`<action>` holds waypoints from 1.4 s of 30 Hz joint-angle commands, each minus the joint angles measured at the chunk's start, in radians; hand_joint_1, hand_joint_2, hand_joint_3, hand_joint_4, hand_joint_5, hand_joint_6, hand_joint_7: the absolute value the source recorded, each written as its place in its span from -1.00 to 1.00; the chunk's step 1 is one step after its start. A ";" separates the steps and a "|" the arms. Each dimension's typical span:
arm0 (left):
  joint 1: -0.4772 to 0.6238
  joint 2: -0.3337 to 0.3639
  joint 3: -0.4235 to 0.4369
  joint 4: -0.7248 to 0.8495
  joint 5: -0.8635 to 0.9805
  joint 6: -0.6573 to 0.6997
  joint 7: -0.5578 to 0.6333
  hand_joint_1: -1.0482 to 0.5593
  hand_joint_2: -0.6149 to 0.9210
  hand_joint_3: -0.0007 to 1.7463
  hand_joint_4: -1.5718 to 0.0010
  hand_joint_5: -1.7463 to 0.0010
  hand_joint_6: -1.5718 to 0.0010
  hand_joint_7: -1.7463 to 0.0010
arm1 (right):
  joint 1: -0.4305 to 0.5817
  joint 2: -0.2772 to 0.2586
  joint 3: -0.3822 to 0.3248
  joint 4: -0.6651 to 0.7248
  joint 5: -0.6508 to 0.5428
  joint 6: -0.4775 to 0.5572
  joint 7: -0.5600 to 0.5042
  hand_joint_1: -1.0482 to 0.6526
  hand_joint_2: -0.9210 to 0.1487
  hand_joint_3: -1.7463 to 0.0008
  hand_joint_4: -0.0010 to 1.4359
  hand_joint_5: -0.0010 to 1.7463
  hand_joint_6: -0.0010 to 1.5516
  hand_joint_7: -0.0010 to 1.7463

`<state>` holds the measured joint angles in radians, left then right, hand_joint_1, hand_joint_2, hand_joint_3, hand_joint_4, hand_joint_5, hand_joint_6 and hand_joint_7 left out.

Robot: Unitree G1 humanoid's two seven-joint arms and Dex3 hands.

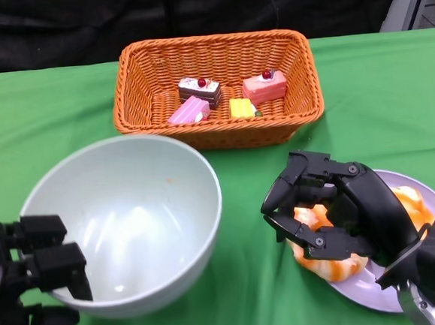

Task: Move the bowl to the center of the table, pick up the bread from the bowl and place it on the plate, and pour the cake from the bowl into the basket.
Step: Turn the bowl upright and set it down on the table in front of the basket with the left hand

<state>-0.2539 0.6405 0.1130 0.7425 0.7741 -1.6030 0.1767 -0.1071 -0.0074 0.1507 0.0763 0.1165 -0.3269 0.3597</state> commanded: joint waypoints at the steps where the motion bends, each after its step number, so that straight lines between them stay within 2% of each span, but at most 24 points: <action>1: 0.010 0.011 -0.001 -0.001 -0.011 0.000 -0.004 0.26 0.71 -0.31 0.07 -1.00 0.09 -0.59 | 0.012 -0.008 -0.009 -0.016 0.014 0.006 0.002 0.03 -0.47 0.18 0.08 0.81 -0.09 0.40; 3: 0.005 0.002 -0.006 0.004 -0.002 0.008 0.000 0.26 0.80 -0.46 0.07 -1.00 0.09 -0.59 | 0.013 -0.007 -0.009 -0.018 0.018 0.007 0.003 0.02 -0.46 0.17 0.08 0.81 -0.09 0.40; 11: -0.011 -0.030 -0.035 0.012 0.055 0.066 0.030 0.26 0.92 -0.71 0.08 -1.00 0.34 -0.96 | 0.018 -0.007 -0.009 -0.028 0.018 0.015 -0.004 0.04 -0.42 0.14 0.10 0.81 -0.07 0.39; 15: -0.015 -0.042 -0.057 -0.002 0.095 0.112 0.062 0.19 1.00 -0.83 0.10 -1.00 0.38 -0.99 | 0.020 -0.007 -0.007 -0.033 0.014 0.017 -0.009 0.02 -0.42 0.13 0.09 0.80 -0.08 0.39; 18: -0.022 -0.049 -0.089 -0.006 0.127 0.148 0.098 0.18 1.00 -0.72 0.12 -1.00 0.28 -0.83 | 0.023 -0.006 -0.006 -0.042 0.016 0.029 -0.010 0.03 -0.43 0.13 0.08 0.80 -0.08 0.39; 20: -0.028 -0.048 -0.116 -0.016 0.155 0.175 0.124 0.17 1.00 -0.76 0.14 -1.00 0.25 -0.76 | 0.023 -0.005 -0.007 -0.040 0.019 0.028 -0.007 0.04 -0.43 0.13 0.08 0.81 -0.08 0.39; 30: -0.067 -0.028 -0.257 -0.037 0.180 0.274 0.181 0.16 1.00 -0.92 0.21 -1.00 0.33 -0.79 | 0.023 -0.001 -0.005 -0.040 0.013 0.026 -0.013 0.03 -0.44 0.15 0.08 0.80 -0.08 0.41; 35: -0.086 -0.016 -0.324 -0.042 0.171 0.328 0.155 0.12 1.00 -0.85 0.24 -1.00 0.43 -0.92 | 0.022 -0.001 -0.004 -0.034 0.010 0.016 -0.013 0.04 -0.44 0.14 0.09 0.80 -0.09 0.40; 42: -0.106 -0.015 -0.386 -0.078 0.177 0.407 0.179 0.03 1.00 -0.87 0.24 -1.00 0.40 -0.86 | 0.022 0.001 -0.001 -0.038 0.000 0.020 -0.018 0.04 -0.44 0.15 0.09 0.81 -0.09 0.41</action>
<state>-0.3446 0.6074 -0.2647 0.6785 0.9473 -1.2119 0.3397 -0.0905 -0.0033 0.1545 0.0539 0.1148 -0.3038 0.3486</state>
